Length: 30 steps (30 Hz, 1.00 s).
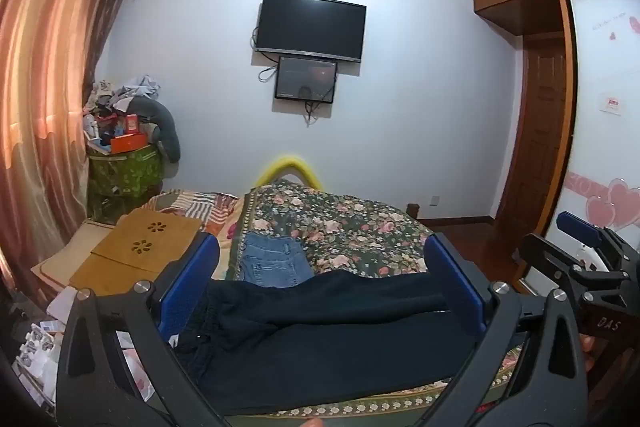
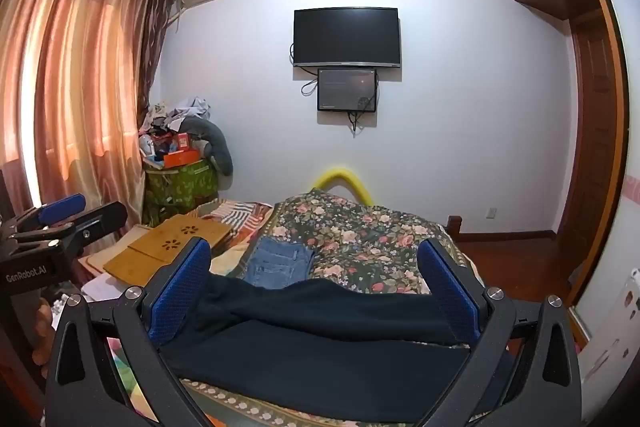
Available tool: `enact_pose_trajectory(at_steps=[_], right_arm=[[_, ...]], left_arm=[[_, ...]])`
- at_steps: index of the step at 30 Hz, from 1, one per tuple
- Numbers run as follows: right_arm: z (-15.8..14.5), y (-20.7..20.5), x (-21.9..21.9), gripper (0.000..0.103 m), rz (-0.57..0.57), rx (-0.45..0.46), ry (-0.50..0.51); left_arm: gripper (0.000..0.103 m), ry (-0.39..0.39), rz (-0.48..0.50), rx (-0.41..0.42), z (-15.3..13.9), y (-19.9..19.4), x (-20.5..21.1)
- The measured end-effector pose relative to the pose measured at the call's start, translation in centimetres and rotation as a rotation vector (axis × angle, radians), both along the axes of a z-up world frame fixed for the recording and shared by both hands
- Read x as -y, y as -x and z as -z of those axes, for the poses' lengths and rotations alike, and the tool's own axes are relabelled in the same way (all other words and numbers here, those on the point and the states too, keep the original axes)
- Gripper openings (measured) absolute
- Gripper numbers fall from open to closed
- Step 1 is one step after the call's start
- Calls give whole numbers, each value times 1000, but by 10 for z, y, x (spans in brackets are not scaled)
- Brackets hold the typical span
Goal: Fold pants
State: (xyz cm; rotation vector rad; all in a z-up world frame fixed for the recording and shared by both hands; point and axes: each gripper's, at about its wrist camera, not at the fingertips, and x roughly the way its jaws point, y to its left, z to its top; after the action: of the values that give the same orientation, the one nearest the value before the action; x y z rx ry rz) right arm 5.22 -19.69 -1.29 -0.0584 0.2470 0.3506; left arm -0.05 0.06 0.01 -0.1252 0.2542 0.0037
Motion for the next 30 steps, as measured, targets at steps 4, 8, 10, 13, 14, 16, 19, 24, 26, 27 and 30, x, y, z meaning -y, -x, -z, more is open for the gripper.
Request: enact_pose_trajectory(at_steps=[4,8,10,13,14,16,19,24,26,27,30], right_arm=[[0,0,0,103,3,2,1],[-1,1,0,103,5,3,1],[-5,2,-3,103,5,4,0],[-5,1,-5,103,7,6,2],[-5,0,-6,103,7,6,3],[-7,3,-1,103,5,5,-2],[-7,4,-1,103,5,8,-4],[-14,4,-1,103,0,7,-13],[-12,5,-3,103,0,7,-16],[-12,5,-3,103,1,7,-16],[-10,5,-2,103,1,7,-20]], left_arm=[[103,-3,-5,1,1,-3,2],[103,-6,-1,1,2,0,-2],[103,-9,-3,-1,2,-1,-3],[103,-12,-4,-2,1,-1,-1],[103,-13,-7,-3,1,-2,-1],[103,-18,-10,0,0,-1,1],[103,-20,-11,2,2,-1,3],[103,-25,-12,2,1,-1,4],[103,-28,-11,1,0,-2,4],[103,-28,-11,1,0,-2,4],[103,-28,-11,0,0,-2,4]])
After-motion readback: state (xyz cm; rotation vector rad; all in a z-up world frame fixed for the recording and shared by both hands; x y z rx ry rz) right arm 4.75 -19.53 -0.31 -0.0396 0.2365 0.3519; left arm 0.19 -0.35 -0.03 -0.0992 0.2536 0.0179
